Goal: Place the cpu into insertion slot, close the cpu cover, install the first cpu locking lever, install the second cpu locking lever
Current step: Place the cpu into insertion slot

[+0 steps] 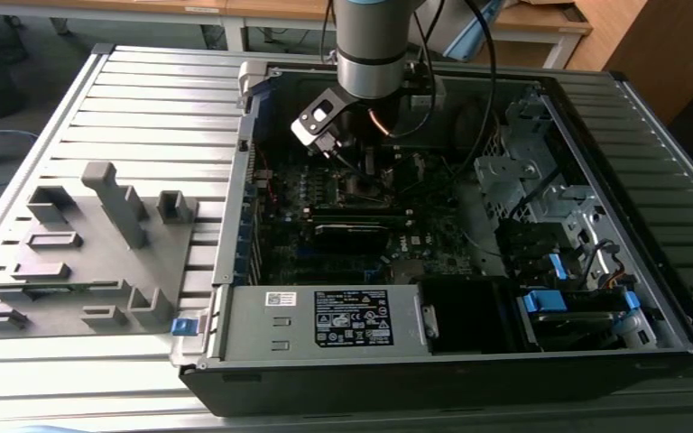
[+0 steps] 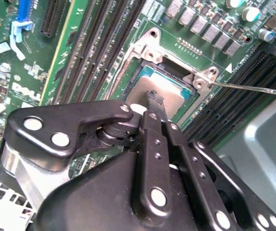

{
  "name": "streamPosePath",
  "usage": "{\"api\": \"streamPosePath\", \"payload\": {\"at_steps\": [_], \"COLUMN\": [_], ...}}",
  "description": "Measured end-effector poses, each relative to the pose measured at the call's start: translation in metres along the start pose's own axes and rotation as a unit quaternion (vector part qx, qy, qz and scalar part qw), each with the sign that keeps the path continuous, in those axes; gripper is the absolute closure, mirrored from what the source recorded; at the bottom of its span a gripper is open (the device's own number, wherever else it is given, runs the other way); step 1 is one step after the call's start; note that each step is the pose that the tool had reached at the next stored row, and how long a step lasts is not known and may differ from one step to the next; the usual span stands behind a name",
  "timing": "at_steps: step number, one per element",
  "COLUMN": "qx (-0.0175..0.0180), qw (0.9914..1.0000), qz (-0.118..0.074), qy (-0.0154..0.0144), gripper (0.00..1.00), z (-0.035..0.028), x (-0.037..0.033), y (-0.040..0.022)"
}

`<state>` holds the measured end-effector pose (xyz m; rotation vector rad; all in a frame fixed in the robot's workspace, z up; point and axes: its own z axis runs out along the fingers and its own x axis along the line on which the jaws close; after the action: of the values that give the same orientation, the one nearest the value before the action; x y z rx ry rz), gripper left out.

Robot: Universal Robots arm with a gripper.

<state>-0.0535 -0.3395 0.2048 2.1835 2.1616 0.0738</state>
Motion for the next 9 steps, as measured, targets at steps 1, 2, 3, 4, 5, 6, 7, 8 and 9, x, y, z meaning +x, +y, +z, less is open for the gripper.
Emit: {"api": "streamPosePath", "payload": {"at_steps": [1,2,3,4,5,6,7,8,9], "qx": [0.0000,0.0001,0.0001,0.0000,0.0000,0.0000,-0.0001,0.0000,0.0001], "qw": [1.00000,1.00000,1.00000,1.00000,1.00000,0.99999,0.99999,0.99998,0.99997], "qz": [0.000,0.000,0.000,0.001,0.001,0.001,0.002,0.003,0.004], "qy": [-0.0003,-0.0012,-0.0019,-0.0022,-0.0027,-0.0033,-0.0040,-0.0049,-0.0058], "gripper": [0.89,0.89,0.89,0.89,0.89,0.89,0.89,0.89,0.89], "z": [0.0001,0.0001,0.0003,0.0006,0.0008,0.0012,0.0017,0.0023,0.0031], "x": [0.0001,0.0006,0.0013,0.0023,0.0033,0.0039,0.0040,0.0041,0.0042], "y": [0.0000,-0.0001,-0.0001,-0.0001,-0.0002,-0.0002,-0.0002,-0.0003,-0.0003]}}
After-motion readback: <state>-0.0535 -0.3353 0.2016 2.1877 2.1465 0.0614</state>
